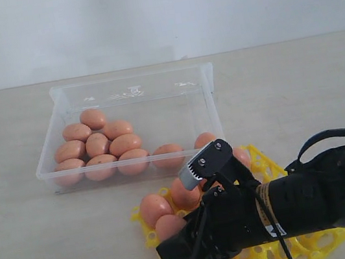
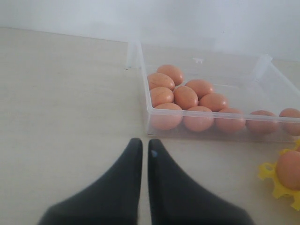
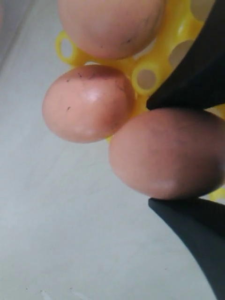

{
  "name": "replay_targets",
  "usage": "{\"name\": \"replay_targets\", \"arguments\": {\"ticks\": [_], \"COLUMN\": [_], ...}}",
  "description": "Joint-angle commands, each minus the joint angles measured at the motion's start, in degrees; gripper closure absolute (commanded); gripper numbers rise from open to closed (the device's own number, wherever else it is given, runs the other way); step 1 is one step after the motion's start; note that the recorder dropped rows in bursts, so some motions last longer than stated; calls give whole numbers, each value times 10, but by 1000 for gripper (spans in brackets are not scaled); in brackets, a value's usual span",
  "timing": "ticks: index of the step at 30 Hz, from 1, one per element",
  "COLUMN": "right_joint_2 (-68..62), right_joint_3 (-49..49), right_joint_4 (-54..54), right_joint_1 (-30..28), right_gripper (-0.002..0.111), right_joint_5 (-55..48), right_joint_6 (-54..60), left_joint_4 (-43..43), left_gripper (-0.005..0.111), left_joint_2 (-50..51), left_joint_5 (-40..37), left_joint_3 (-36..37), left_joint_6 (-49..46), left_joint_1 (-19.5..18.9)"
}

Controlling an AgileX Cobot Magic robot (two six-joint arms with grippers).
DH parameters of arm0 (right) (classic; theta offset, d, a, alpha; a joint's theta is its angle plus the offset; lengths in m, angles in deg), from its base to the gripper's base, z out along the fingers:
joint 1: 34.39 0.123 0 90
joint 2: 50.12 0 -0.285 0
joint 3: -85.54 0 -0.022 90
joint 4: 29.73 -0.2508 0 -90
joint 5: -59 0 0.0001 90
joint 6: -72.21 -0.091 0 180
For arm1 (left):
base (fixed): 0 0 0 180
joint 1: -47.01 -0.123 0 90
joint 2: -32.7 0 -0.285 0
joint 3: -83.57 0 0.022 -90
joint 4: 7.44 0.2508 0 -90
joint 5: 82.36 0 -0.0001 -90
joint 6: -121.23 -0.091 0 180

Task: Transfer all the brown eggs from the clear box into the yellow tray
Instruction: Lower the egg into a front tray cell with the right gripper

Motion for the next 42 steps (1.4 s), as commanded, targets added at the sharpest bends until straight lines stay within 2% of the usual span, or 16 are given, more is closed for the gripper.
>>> {"name": "replay_targets", "arguments": {"ticks": [1,12,21,23,28,31,39,42], "right_joint_2": [2,27,104,121,131,131,131,131], "right_joint_3": [1,1,1,1,1,1,1,1], "right_joint_4": [0,0,13,47,201,242,238,239], "right_joint_1": [1,1,1,1,1,2,2,2], "right_gripper": [58,58,59,67,108,108,108,108], "right_joint_5": [-12,-8,-20,-43,-89,-84,-156,-138], "right_joint_6": [2,2,-27,-80,-188,-226,-228,-224], "left_joint_4": [2,2,2,2,2,2,2,2], "left_gripper": [103,103,103,103,103,103,103,103], "left_joint_2": [2,2,2,2,2,2,2,2], "left_joint_5": [5,5,5,5,5,5,5,5], "left_joint_3": [2,2,2,2,2,2,2,2], "left_joint_6": [-2,-2,-2,-2,-2,-2,-2,-2], "left_joint_1": [1,1,1,1,1,1,1,1]}}
